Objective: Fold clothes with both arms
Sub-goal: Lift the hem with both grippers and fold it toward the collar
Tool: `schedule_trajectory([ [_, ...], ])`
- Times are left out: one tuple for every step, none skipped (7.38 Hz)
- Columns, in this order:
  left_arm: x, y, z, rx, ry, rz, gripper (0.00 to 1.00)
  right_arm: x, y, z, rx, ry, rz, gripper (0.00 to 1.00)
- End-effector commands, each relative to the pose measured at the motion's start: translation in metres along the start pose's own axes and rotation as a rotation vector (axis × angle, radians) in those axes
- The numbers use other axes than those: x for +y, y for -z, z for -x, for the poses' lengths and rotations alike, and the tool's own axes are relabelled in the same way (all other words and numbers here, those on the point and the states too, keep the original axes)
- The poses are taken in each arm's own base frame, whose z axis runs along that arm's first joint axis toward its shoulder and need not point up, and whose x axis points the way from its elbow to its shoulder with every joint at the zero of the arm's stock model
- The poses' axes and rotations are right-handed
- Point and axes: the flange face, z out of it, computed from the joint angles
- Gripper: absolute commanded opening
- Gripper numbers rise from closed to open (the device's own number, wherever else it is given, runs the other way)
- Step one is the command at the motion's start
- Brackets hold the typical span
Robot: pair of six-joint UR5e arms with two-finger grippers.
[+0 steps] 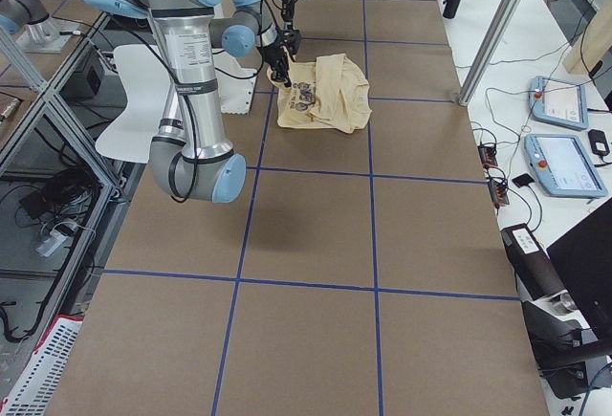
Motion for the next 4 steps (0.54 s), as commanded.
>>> schedule_trajectory([
  [-0.074, -0.021, 0.032, -0.085, -0.002, -0.124, 0.0, -0.058, -0.067, 0.016, -0.021, -0.043, -0.088, 0.0],
  [-0.092, -0.014, 0.043, -0.09, 0.009, -0.166, 0.0, -0.078, -0.086, 0.028, -0.018, -0.042, -0.112, 0.0],
  [-0.102, -0.021, 0.048, -0.109, 0.007, -0.173, 0.0, -0.096, -0.095, 0.039, -0.005, -0.054, -0.133, 0.0],
  [-0.115, -0.041, 0.051, -0.118, 0.011, -0.197, 0.0, -0.106, -0.099, 0.043, 0.004, -0.06, -0.143, 0.0],
])
